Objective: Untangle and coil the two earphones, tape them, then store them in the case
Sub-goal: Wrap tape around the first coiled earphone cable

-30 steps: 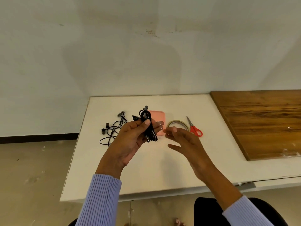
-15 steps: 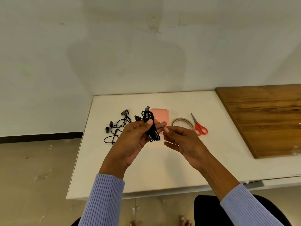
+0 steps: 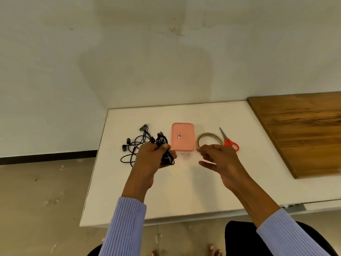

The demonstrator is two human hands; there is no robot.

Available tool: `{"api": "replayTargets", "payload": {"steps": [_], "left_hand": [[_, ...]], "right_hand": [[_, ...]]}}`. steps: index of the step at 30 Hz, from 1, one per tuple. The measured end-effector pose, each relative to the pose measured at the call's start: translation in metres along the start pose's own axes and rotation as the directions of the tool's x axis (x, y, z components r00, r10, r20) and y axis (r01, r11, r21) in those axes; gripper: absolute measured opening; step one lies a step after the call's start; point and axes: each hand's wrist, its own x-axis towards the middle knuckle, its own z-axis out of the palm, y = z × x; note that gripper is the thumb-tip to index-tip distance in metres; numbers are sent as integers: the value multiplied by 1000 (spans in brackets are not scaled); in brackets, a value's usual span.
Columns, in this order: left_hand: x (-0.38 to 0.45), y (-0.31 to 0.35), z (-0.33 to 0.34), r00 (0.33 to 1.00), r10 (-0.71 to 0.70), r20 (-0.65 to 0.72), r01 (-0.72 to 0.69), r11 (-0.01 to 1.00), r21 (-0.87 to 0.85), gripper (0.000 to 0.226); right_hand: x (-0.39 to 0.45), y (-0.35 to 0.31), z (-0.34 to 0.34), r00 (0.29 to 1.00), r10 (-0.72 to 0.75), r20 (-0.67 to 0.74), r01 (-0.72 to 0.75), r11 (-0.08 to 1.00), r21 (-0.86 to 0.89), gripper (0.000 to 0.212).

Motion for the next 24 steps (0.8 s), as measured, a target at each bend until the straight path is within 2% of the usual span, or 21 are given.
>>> {"api": "replayTargets", "payload": {"steps": [4, 6, 13, 24], "left_hand": [[-3, -6, 3, 1000, 5, -21, -2, 989, 148, 14], [-4, -8, 8, 999, 35, -24, -29, 977, 213, 11], [-7, -14, 15, 987, 158, 17, -153, 920, 360, 11], [-6, -25, 21, 977, 206, 44, -198, 826, 528, 17]], "right_hand": [[-6, -2, 3, 965, 109, 237, -120, 992, 30, 13], [-9, 0, 10, 944, 144, 298, -158, 987, 24, 15], [-10, 4, 17, 949, 137, 284, -141, 990, -6, 13], [-14, 12, 24, 969, 107, 221, -94, 993, -69, 10]]}}
